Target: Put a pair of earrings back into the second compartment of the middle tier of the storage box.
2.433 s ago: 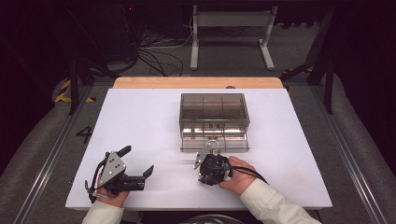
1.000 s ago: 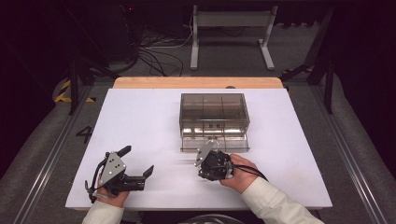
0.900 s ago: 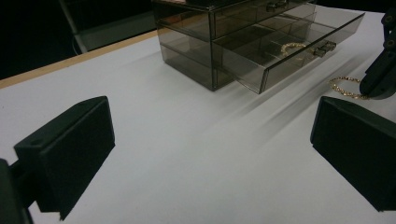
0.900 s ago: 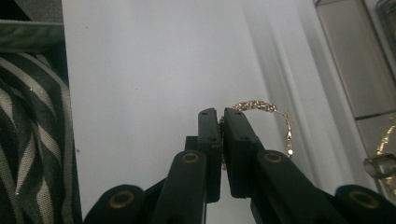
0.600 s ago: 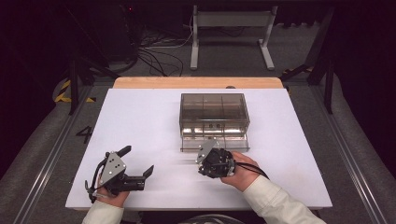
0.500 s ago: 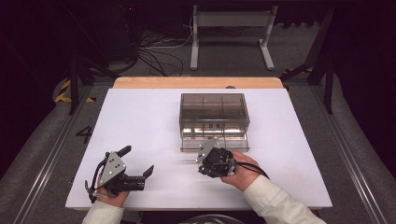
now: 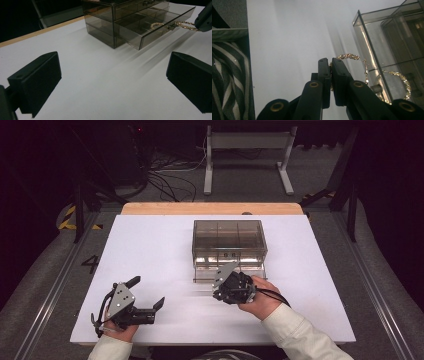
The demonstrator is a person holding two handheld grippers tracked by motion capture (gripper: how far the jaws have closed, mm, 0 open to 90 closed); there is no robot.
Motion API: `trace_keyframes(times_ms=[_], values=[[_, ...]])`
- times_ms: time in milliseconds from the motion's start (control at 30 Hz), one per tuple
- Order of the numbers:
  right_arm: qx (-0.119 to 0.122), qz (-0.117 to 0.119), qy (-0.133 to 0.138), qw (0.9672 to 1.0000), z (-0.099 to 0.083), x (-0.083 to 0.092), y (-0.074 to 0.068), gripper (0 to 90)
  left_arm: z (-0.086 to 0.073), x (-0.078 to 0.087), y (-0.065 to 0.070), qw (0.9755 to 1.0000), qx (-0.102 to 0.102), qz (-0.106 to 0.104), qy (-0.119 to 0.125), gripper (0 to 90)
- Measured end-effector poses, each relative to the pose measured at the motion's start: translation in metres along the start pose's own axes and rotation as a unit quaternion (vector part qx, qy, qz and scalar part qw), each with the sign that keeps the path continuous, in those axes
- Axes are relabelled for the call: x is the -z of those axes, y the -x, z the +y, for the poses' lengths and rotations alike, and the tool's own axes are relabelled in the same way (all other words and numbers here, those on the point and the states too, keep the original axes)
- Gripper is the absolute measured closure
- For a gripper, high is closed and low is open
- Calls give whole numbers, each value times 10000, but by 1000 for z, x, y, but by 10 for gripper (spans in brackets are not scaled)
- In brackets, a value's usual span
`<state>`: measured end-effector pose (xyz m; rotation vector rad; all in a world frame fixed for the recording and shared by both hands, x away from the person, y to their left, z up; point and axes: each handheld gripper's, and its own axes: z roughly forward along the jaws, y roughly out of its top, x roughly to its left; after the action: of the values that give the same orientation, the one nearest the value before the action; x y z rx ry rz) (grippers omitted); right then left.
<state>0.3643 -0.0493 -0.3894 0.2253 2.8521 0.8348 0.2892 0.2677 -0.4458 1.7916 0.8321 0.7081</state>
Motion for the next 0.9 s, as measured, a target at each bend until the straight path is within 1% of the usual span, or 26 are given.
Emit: trace_keyframes(times_ms=[300,567,900], values=[[-67,-70,120,9999,3,11,6,862,0,0,0,10000,-3,-3,-1,6],[-102,-113,216,9997,4,15,9,861,0,0,0,10000,-3,2,-9,6],[-171,-161,268,9994,4,20,15,861,0,0,0,10000,10,3,-9,6]])
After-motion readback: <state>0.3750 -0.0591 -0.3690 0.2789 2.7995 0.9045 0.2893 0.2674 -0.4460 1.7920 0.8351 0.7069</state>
